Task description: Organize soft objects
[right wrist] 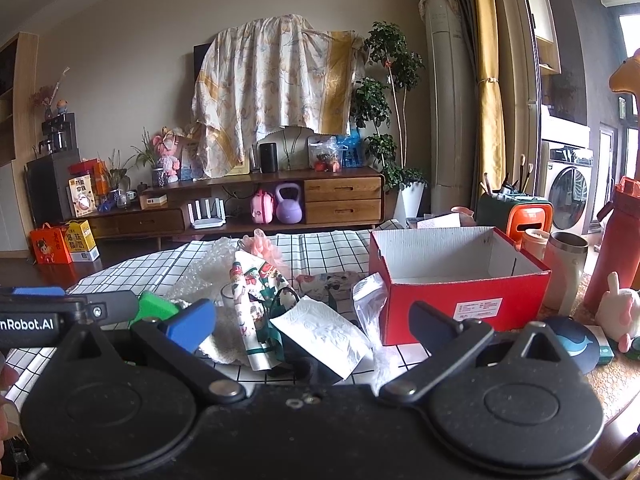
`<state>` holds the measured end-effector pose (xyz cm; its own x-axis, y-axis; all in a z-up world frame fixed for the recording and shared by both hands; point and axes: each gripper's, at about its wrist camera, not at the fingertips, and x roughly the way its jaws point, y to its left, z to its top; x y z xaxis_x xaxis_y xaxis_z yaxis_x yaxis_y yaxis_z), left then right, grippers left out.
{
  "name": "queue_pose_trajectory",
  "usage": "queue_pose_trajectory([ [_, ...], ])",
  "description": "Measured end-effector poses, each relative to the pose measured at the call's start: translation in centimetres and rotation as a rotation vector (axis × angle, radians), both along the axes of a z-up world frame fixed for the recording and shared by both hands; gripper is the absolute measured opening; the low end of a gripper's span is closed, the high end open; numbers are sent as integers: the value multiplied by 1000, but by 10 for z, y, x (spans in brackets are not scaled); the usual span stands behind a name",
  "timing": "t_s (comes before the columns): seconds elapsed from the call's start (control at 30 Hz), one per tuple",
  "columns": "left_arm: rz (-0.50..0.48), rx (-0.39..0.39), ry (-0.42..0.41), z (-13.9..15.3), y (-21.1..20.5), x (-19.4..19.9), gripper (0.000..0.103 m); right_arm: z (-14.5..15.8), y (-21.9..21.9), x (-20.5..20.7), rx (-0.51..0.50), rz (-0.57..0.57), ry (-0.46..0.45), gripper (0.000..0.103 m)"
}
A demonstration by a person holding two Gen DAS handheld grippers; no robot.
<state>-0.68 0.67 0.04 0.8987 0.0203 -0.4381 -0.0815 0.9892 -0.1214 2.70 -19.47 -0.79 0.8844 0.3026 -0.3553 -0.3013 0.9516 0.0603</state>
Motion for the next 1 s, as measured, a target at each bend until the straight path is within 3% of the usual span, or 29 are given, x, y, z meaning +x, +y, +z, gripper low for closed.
queue_pose_trajectory([
  [0.57,4,0,11,0,3,2,103,-1,6,4,21,70,50,103],
  [0.8,-3,-9,62,-12,8,18,103,-10,13,11,-11,105,88,103],
  [1.0,56,32,100,-27,25,40,103,-20,17,28,-55,115,101,100],
])
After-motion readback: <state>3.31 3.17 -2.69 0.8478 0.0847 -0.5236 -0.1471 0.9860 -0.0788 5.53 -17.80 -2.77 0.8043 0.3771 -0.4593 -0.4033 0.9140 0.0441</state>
